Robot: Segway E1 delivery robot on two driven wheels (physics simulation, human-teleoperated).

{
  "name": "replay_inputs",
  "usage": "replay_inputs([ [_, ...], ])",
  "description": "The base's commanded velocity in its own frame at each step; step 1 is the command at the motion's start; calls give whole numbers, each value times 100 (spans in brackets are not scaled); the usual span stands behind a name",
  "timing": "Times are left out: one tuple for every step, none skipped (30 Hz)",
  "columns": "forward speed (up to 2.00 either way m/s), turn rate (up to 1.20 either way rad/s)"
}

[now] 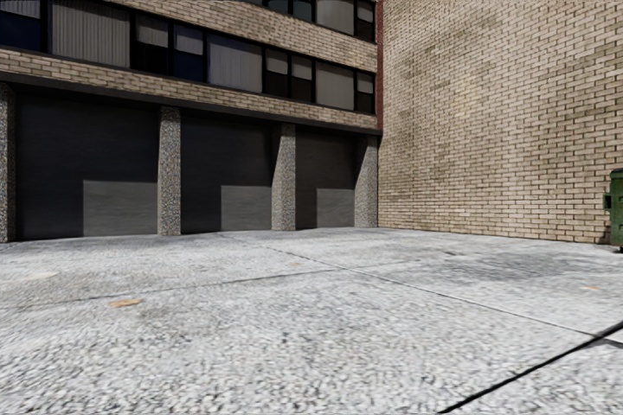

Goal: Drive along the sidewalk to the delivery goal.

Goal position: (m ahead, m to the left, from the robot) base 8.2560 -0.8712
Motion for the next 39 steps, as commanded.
replay_inputs([
  [200, -27],
  [200, -27],
  [200, -27],
  [200, -27],
  [200, -27],
  [200, -27],
  [200, -27],
  [200, -27],
  [200, -27],
  [200, -27],
  [200, -27],
  [200, -27],
  [200, -27],
  [200, -27],
  [200, -27],
  [200, -27],
  [200, -27],
  [200, -27],
  [200, -27],
  [200, -27],
  [200, -27],
  [200, -27],
  [200, -27],
  [200, -27],
  [200, -27],
  [200, -27],
  [200, -27],
  [200, -27],
  [200, -27],
  [200, -27],
  [200, -27],
  [200, -27],
  [200, -27],
  [200, -27],
  [200, -27],
  [200, -27],
  [200, -27],
  [200, -27],
  [200, -27],
])
